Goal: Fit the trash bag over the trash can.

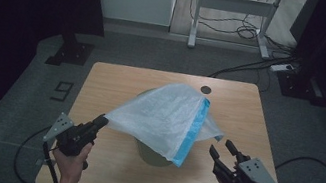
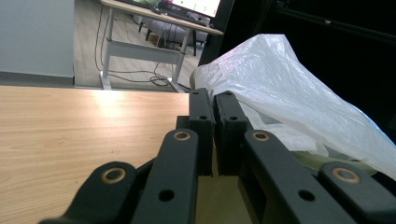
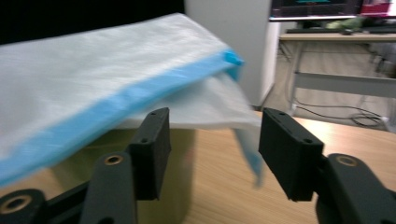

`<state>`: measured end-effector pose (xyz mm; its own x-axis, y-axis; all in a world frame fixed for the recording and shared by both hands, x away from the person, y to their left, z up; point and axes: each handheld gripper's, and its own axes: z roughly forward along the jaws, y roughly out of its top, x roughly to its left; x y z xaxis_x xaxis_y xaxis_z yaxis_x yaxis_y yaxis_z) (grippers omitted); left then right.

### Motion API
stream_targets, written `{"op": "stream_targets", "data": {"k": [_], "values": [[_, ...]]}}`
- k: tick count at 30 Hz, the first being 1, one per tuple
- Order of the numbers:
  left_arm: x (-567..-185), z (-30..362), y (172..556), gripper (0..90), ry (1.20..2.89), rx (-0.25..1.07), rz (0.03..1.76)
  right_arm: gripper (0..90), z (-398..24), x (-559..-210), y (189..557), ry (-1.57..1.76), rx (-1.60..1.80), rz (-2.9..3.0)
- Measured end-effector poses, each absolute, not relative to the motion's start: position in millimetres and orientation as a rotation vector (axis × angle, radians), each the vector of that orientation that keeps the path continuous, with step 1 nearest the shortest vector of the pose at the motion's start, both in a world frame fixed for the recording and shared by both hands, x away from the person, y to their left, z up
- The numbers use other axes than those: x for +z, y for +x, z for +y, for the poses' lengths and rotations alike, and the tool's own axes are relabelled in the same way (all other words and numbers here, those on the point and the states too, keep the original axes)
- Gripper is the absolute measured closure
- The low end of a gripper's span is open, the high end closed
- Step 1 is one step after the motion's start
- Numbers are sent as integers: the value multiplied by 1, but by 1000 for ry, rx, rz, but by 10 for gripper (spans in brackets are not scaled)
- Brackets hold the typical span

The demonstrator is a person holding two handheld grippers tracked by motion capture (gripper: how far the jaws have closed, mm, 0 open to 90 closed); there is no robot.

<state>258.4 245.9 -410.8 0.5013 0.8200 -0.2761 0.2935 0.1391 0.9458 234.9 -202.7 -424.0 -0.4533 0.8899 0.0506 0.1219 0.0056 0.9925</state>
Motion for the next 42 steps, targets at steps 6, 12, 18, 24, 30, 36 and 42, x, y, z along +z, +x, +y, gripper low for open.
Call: {"op": "stream_targets", "data": {"k": [6, 12, 18, 24, 30, 36, 42], "values": [[-412, 244, 260, 861, 1437, 502, 1044, 346, -174, -425, 227, 981, 1546, 1702], [-410, 244, 259, 861, 1435, 504, 1045, 299, -153, -432, 219, 927, 1565, 1758], [-411, 243, 261, 860, 1432, 498, 1052, 262, -140, -438, 216, 902, 1561, 1786], [-410, 243, 262, 860, 1429, 499, 1054, 228, -129, -446, 214, 897, 1540, 1796], [-408, 241, 261, 861, 1423, 502, 1052, 193, -118, -450, 211, 874, 1503, 1799], [-409, 239, 260, 861, 1436, 503, 1041, 444, -117, -451, 211, 883, 1470, 1755], [-415, 235, 254, 858, 1462, 497, 1009, 774, -129, -445, 213, 873, 1493, 1710]]}}
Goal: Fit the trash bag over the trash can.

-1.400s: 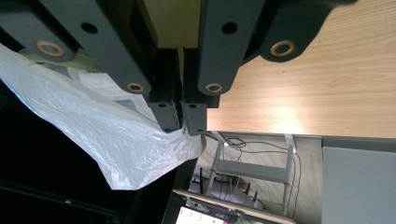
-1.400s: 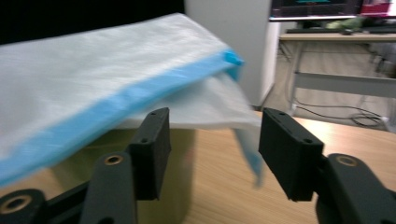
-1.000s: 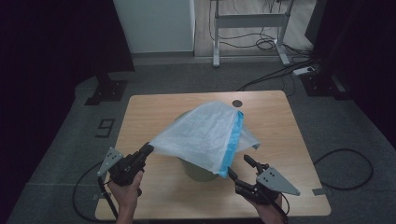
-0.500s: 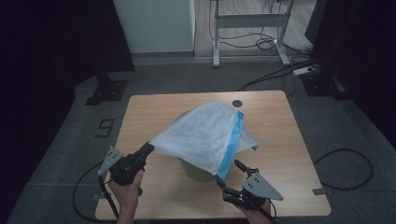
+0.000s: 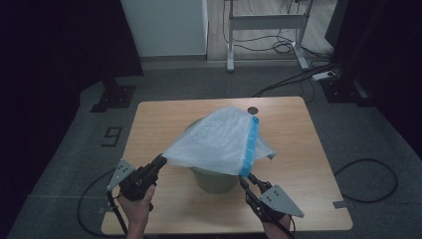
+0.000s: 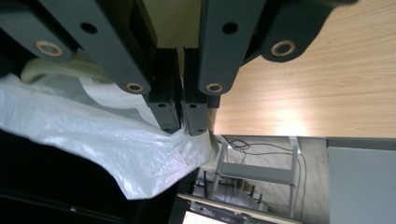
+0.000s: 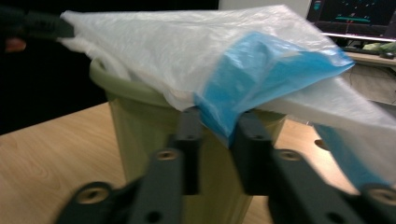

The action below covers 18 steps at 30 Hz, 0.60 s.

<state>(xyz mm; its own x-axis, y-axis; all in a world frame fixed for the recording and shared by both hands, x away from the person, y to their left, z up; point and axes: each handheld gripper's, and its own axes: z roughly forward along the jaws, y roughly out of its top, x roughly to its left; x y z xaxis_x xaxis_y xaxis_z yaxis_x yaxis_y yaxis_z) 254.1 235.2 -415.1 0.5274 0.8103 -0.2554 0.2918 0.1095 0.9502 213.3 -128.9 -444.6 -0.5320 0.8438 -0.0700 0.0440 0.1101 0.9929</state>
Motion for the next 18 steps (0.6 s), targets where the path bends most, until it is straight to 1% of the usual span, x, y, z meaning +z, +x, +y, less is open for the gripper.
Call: {"op": "stream_targets", "data": {"k": [3, 8, 10, 11, 12, 13, 14, 15, 16, 17, 18], "values": [[-419, 232, 251, 855, 1481, 496, 986, 885, -138, -438, 217, 888, 1504, 1674], [-422, 228, 247, 835, 1525, 469, 945, 890, -149, -428, 224, 884, 1507, 1647], [-419, 227, 245, 726, 1549, 445, 912, 891, -154, -422, 227, 882, 1507, 1634], [-416, 227, 245, 726, 1560, 445, 903, 891, -156, -420, 229, 878, 1507, 1628], [-412, 227, 243, 678, 1563, 451, 901, 891, -157, -418, 229, 875, 1507, 1625], [-408, 228, 243, 570, 1565, 451, 900, 892, -160, -415, 231, 870, 1510, 1622], [-403, 228, 242, 570, 1564, 445, 900, 892, -160, -415, 231, 870, 1510, 1622], [-397, 229, 242, 516, 1565, 448, 894, 892, -161, -414, 232, 864, 1510, 1622], [-392, 229, 241, 516, 1565, 455, 885, 892, -161, -414, 232, 864, 1510, 1622], [-382, 228, 242, 480, 1577, 472, 867, 892, -161, -413, 232, 857, 1508, 1622], [-382, 228, 242, 466, 1577, 472, 867, 892, -161, -413, 232, 857, 1508, 1622]]}}
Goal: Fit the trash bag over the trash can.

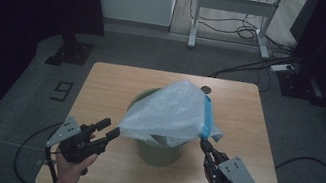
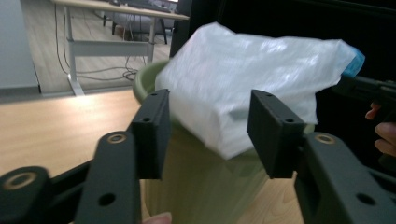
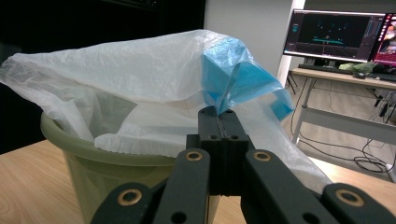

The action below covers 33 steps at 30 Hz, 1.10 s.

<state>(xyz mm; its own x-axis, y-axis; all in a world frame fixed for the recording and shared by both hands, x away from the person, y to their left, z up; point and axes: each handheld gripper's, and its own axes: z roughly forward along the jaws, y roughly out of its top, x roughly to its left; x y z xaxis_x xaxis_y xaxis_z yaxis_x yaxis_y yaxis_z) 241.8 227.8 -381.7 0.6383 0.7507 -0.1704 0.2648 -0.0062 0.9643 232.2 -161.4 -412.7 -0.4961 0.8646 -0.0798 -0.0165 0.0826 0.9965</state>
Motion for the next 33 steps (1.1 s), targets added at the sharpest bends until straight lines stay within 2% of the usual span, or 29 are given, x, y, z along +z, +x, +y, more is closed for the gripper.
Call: {"op": "stream_targets", "data": {"k": [9, 24, 27, 28, 29, 30, 33], "values": [[-356, 213, 274, 435, 1653, 493, 865, 892, -157, -411, 231, 812, 1497, 1638], [-361, 190, 309, 430, 1761, 427, 879, 892, -153, -408, 231, 772, 1483, 1657], [-364, 184, 310, 512, 1805, 436, 862, 892, -152, -408, 231, 769, 1484, 1659], [-365, 182, 310, 564, 1821, 448, 860, 892, -152, -408, 231, 767, 1482, 1660], [-366, 180, 310, 662, 1832, 451, 862, 892, -152, -408, 231, 764, 1481, 1661], [-367, 179, 311, 662, 1842, 451, 861, 892, -152, -408, 231, 764, 1481, 1661], [-370, 179, 311, 818, 1846, 462, 860, 892, -152, -408, 231, 761, 1480, 1662]]}}
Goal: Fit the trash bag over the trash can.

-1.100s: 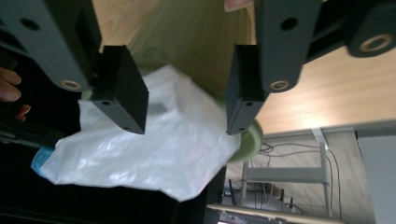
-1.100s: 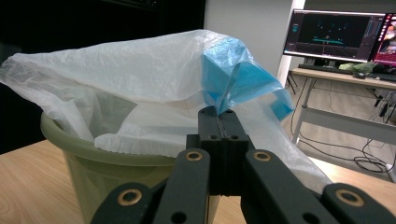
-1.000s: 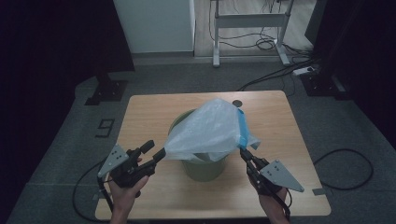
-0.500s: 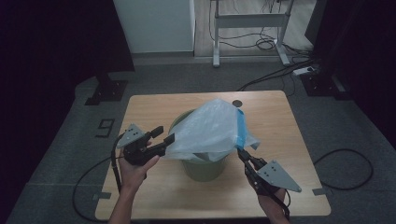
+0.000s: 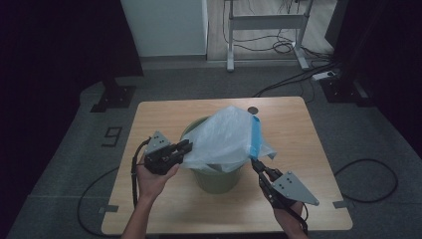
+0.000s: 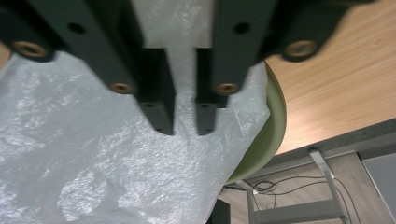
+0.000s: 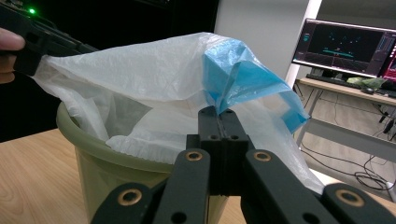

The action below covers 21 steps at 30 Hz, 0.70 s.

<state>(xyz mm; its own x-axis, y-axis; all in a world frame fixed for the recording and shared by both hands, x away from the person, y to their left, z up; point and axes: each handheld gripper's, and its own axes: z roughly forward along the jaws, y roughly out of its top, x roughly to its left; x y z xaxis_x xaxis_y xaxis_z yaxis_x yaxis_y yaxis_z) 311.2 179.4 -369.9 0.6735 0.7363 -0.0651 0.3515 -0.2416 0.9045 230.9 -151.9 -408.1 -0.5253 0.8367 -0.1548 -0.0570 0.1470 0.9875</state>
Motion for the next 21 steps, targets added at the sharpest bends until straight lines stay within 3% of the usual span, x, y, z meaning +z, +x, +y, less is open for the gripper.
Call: {"op": "stream_targets", "data": {"k": [2, 13, 15, 16, 17, 18, 21], "values": [[-371, 181, 311, 893, 1828, 467, 848, 892, -153, -408, 231, 761, 1478, 1663], [-367, 193, 304, 895, 1763, 477, 826, 892, -159, -410, 229, 776, 1489, 1657], [-367, 194, 306, 780, 1782, 437, 833, 891, -159, -410, 228, 771, 1492, 1656], [-368, 194, 306, 661, 1796, 420, 845, 892, -159, -410, 227, 768, 1496, 1657], [-368, 194, 306, 604, 1796, 420, 845, 892, -159, -410, 227, 768, 1496, 1657], [-369, 194, 306, 604, 1798, 413, 855, 891, -159, -410, 226, 765, 1499, 1657], [-374, 193, 304, 491, 1827, 369, 857, 891, -158, -412, 221, 753, 1502, 1662]]}}
